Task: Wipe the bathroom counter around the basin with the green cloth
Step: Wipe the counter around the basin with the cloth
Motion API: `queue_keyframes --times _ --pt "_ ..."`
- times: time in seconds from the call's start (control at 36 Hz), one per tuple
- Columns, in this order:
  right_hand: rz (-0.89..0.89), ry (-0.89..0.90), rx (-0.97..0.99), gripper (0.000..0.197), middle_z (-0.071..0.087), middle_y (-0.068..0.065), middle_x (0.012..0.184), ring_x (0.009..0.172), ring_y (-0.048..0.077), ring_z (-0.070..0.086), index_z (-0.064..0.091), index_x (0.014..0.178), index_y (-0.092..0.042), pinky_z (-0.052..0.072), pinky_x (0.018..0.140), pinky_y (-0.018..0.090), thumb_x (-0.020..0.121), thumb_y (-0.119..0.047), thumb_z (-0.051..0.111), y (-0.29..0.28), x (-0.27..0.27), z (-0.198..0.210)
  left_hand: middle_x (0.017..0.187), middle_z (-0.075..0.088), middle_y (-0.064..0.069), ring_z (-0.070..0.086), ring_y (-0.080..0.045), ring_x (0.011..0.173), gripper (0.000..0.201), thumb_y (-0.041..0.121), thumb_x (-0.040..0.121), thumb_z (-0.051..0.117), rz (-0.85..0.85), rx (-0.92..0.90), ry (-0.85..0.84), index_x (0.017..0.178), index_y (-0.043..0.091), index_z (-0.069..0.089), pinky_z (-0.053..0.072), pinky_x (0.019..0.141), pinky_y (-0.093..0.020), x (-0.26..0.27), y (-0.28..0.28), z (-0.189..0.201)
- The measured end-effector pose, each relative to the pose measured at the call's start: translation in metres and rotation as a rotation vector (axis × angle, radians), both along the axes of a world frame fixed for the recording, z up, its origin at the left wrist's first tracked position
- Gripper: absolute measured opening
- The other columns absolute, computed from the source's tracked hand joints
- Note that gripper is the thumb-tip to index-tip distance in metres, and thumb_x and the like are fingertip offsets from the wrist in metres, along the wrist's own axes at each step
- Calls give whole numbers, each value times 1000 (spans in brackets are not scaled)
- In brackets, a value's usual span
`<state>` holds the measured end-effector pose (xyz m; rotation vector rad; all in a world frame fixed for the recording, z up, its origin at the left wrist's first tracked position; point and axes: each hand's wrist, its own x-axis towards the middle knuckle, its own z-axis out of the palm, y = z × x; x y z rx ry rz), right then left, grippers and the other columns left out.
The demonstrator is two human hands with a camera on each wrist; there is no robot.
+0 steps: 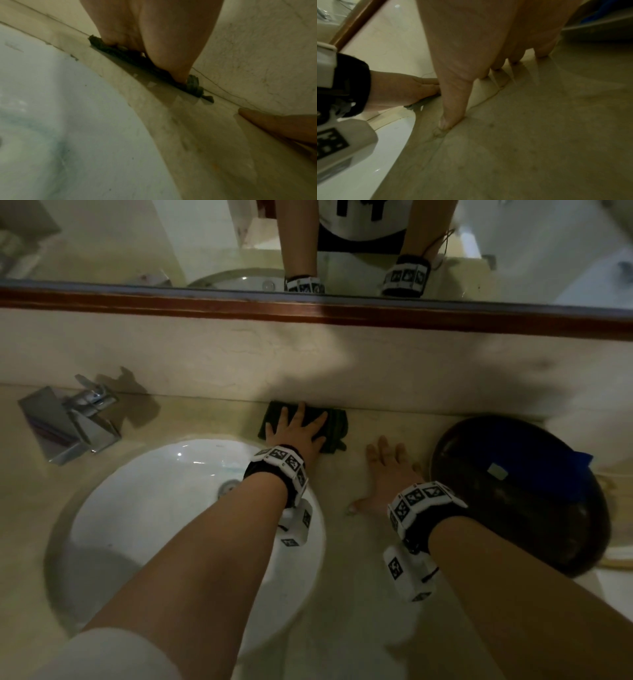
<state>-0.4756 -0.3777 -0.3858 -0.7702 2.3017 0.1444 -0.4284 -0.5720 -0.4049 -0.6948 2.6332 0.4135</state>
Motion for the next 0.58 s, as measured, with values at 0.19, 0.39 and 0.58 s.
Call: queue_keyframes --times 0.19,0.39,0.58 --pt "6 2 2 127 -28 1 157 146 33 -16 -19 151 -23 7 117 57 69 -75 62 0 -1 2 163 -9 3 -11 -31 148 55 52 101 29 60 -19 3 150 50 4 0 115 -59 17 0 1" --pt "20 4 3 126 -29 1 156 146 34 -18 -18 151 -23 7 116 58 69 -75 62 0 -1 0 163 -9 3 -10 -32 148 54 50 101 30 113 -3 11 150 50 7 0 115 -61 21 8 0" --pt "18 18 7 127 -28 1 157 146 33 -17 -18 151 -23 8 116 58 68 -77 61 -1 0 0 163 -9 3 -10 -32 148 54 50 102 29 115 -11 9 150 50 5 0 115 -60 20 8 -1"
